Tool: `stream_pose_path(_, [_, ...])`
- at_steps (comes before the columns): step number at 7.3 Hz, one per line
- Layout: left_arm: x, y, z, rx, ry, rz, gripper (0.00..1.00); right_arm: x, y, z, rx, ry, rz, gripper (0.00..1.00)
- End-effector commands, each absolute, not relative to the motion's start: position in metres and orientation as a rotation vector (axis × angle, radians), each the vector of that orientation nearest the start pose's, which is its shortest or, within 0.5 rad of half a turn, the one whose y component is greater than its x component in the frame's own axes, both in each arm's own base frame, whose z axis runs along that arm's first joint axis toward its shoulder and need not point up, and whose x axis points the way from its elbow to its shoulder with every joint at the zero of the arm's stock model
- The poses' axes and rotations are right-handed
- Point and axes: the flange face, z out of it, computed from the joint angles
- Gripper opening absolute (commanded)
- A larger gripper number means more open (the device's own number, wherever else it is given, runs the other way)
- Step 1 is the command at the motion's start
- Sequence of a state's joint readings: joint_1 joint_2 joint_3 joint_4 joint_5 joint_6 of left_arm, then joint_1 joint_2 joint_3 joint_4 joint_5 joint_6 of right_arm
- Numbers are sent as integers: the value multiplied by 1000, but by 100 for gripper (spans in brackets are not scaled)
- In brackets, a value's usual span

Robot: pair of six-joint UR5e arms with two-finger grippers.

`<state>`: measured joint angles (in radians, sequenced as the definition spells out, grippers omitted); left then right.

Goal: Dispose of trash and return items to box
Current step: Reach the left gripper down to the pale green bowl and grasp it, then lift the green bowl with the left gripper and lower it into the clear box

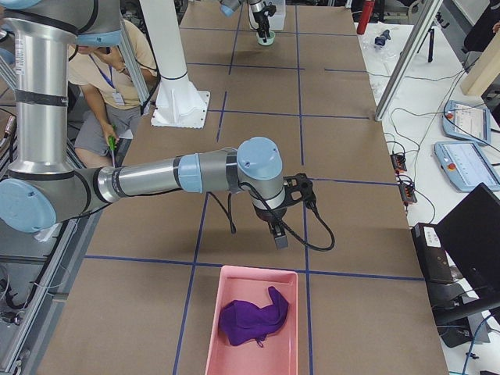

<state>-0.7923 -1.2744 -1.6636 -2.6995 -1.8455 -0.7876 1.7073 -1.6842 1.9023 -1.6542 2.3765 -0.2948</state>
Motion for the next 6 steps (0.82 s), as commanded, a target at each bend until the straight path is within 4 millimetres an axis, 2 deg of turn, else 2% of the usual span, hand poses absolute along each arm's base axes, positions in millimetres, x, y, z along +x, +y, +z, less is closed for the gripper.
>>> stream_pose_path(1, [201, -353, 631, 465, 818, 120, 0, 120, -425, 560, 312, -758, -205, 100])
stream_pose_path(3, [194, -352, 625, 496, 804, 115, 0, 120, -425, 559, 312, -759, -205, 100])
stream_pose_path(4, [184, -345, 607, 509, 818, 114, 0, 120, -425, 560, 311, -760, -205, 100])
stream_pose_path(6, [180, -350, 542, 473, 844, 115, 0, 120, -424, 561, 308, -760, -203, 100])
